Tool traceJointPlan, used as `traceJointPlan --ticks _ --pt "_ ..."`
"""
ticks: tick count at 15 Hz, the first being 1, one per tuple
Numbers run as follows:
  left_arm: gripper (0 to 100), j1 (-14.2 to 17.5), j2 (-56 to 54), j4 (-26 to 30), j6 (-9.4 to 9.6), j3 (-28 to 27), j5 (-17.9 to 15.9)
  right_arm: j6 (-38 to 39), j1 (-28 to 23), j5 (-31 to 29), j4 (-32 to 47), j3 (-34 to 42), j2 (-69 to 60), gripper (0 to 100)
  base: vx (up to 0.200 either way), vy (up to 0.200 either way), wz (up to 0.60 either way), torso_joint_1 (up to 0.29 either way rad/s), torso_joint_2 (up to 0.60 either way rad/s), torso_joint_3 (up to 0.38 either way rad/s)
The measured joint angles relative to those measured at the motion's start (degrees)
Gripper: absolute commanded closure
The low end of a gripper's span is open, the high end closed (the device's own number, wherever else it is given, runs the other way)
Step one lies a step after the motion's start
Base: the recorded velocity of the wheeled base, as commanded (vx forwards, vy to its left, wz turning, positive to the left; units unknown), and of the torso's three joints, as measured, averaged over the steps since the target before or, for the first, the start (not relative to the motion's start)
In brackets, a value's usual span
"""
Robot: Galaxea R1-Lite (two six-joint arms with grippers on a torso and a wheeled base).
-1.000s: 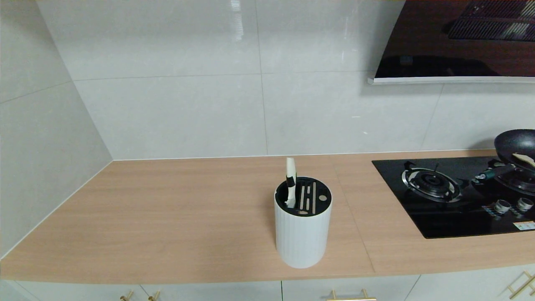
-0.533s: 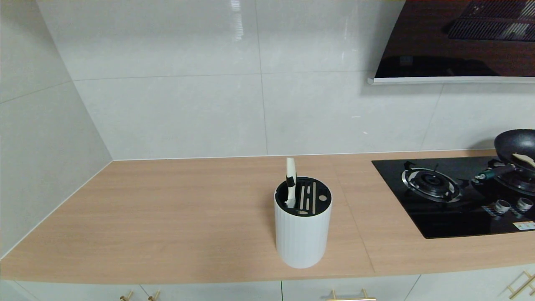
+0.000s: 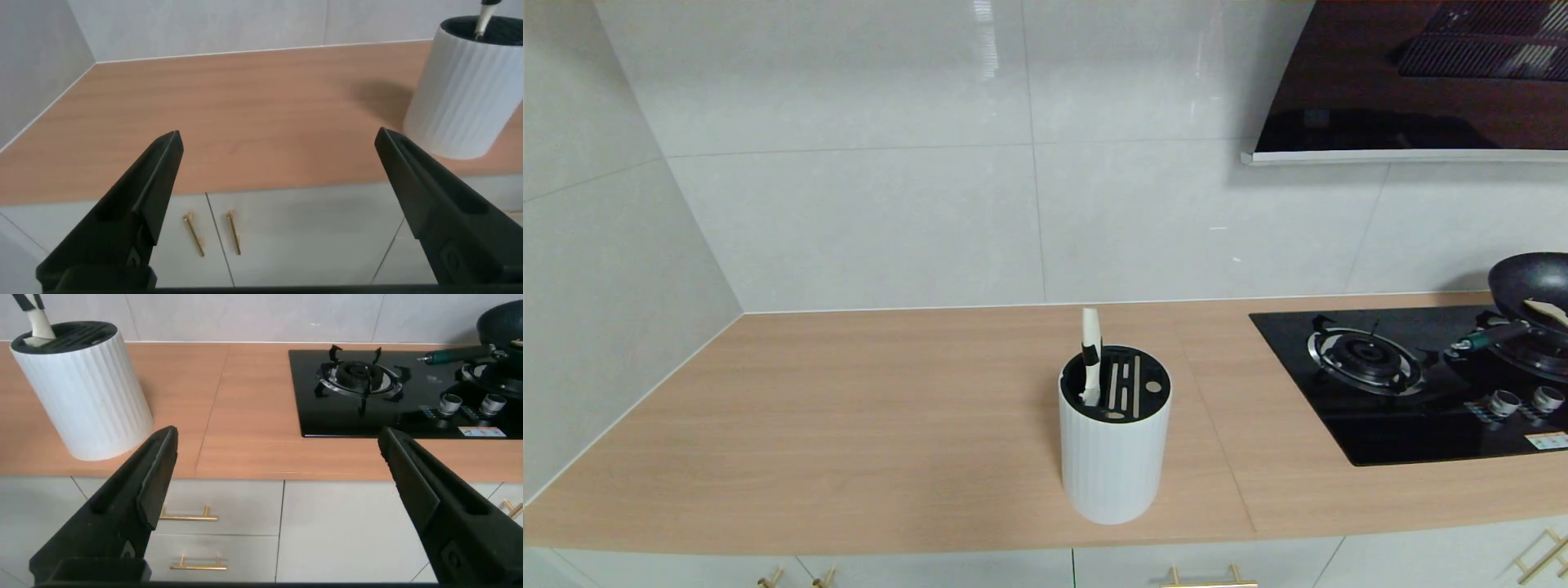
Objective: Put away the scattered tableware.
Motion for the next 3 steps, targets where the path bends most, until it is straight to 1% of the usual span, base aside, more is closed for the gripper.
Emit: traceJointPlan --ticks 1,3 --pt "0 0.0 0.0 -0.02 -0.77 0.0 0.02 0.0 0.0 0.01 0.0 0.0 0.0 0 0.0 0.0 0.0 0.0 0.0 0.0" --pt "0 0.02 0.0 -0.05 -1.02 0.0 0.11 0.0 0.02 0.01 0.05 0.0 0.0 0 0.0 0.0 0.0 0.0 0.0 0.0"
